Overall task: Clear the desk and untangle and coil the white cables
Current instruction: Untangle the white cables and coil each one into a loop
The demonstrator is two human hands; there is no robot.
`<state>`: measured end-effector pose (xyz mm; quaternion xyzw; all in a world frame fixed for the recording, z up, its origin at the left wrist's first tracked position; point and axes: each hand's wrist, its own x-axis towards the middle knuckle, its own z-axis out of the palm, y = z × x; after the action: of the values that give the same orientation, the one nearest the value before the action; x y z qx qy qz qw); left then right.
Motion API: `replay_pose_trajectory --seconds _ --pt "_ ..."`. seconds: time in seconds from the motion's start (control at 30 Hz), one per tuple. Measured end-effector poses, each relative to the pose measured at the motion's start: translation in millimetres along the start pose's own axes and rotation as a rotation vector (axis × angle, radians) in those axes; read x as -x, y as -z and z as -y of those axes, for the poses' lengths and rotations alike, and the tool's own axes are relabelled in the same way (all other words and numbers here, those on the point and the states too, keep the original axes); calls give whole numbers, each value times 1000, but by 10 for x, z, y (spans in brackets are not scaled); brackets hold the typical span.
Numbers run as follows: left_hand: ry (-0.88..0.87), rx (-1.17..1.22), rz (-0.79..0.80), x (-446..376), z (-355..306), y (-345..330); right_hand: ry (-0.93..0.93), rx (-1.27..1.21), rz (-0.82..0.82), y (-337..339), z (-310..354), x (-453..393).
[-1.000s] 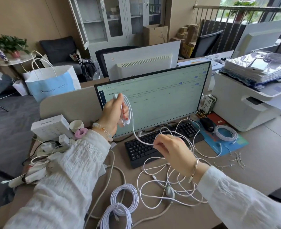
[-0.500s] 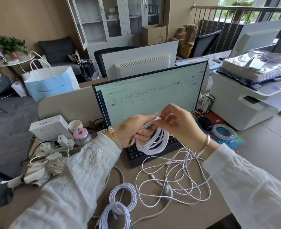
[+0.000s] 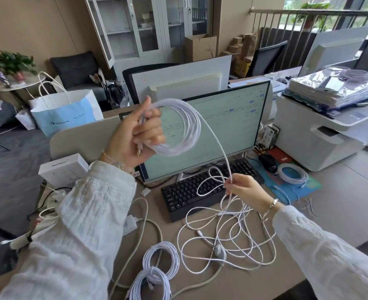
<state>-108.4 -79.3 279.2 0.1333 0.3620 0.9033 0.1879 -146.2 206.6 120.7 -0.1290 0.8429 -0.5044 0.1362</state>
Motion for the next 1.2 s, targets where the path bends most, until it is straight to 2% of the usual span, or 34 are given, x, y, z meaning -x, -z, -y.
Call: replay_pose_trajectory --seconds 0.07,0.17,0.23,0.33,0.53,0.63,0.7,0.8,0.97,1.1,1.2 --pt "-121 19 -86 1 -110 -1 -23 51 -3 -61 -96 34" --pt "-251 -62 -268 -8 -150 -7 -63 -43 -13 -158 -96 113" --pt "-283 -145 -363 -38 -96 36 -23 -33 -63 -220 -75 162" --pt "-301 -353 -471 -80 22 122 60 112 -110 -284 90 231" --pt "-224 -794 -601 -158 333 220 362 467 -184 -262 672 334" --pt "-106 -1072 -611 -190 509 198 461 557 -239 -227 924 353" --pt "33 -1170 -582 -198 609 170 506 602 -270 -197 1009 330" --pt "225 -1040 -460 -204 731 83 529 640 -312 -128 1059 254" --pt "330 -986 -392 -205 865 22 546 615 -345 -25 1028 155" --pt "510 -673 -318 -220 823 18 554 442 -233 47 982 98" --pt "600 -482 -271 -226 824 2 530 346 -221 72 965 74"
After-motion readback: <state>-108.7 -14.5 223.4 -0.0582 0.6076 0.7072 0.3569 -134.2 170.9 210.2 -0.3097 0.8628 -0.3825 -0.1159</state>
